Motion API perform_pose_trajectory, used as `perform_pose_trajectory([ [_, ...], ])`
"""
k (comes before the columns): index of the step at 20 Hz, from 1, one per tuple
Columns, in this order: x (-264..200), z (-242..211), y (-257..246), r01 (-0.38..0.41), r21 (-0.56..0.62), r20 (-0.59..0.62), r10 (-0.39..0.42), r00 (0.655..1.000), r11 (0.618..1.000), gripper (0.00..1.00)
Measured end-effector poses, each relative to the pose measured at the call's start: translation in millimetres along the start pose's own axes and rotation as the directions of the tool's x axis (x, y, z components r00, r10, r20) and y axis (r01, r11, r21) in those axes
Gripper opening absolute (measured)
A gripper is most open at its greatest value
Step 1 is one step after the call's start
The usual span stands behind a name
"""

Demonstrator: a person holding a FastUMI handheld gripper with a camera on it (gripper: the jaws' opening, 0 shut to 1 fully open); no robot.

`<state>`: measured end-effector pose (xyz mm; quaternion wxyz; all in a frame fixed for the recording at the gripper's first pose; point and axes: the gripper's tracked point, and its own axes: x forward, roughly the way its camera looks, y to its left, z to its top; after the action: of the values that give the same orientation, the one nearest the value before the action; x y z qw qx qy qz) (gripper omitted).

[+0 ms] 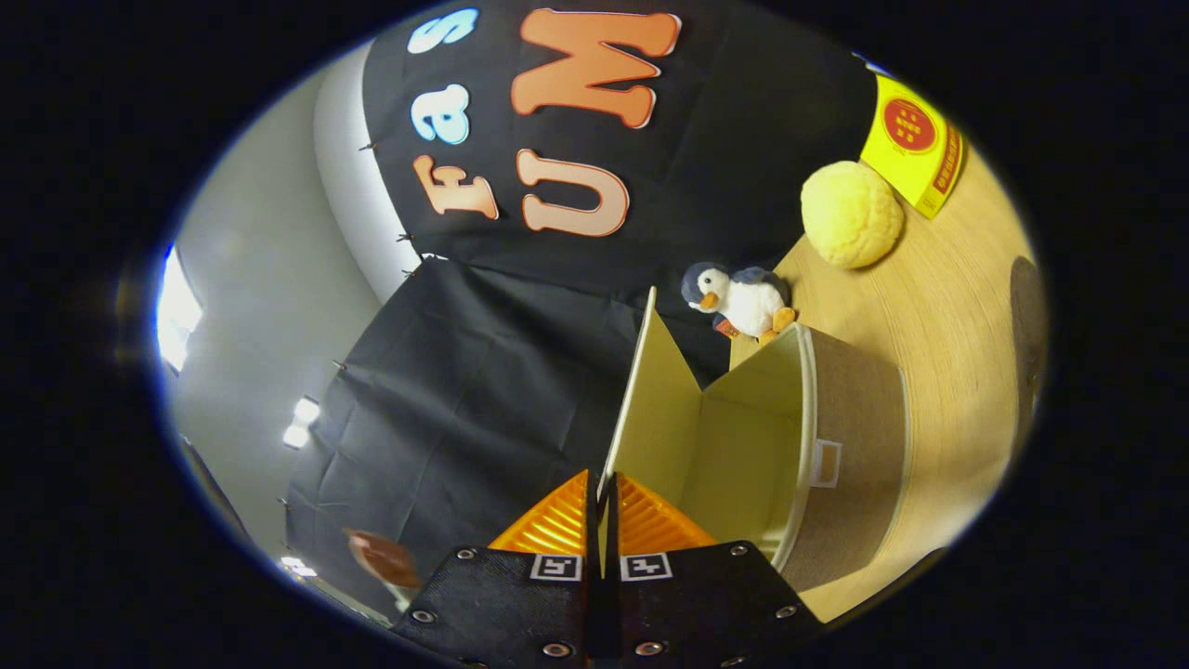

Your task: Open the storage box then place both shoes into the box .Put the left shoe in first, then the right shoe, with the right side of both shoes facing outward in a uniform manner.

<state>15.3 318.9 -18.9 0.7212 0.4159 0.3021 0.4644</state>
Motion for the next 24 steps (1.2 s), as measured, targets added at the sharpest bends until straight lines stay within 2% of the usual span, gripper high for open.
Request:
perform_pose_trajectory([
  [8, 81, -48, 70, 0.041, -0.168, -0.010, -0.043, 0.999, 0.985, 0.02],
  [15, 155, -88, 82, 0.088, -0.229, -0.049, -0.102, 0.994, 0.970, 0.03],
  [18, 172, -106, 79, 0.110, -0.241, -0.070, -0.130, 0.989, 0.964, 0.05],
  [20, 178, -115, 72, 0.144, -0.272, -0.090, -0.175, 0.980, 0.951, 0.11],
  [22, 177, -120, 65, 0.172, -0.311, -0.106, -0.215, 0.971, 0.935, 0.27],
  [24, 176, -116, 56, 0.201, -0.338, -0.097, -0.246, 0.964, 0.920, 0.69],
])
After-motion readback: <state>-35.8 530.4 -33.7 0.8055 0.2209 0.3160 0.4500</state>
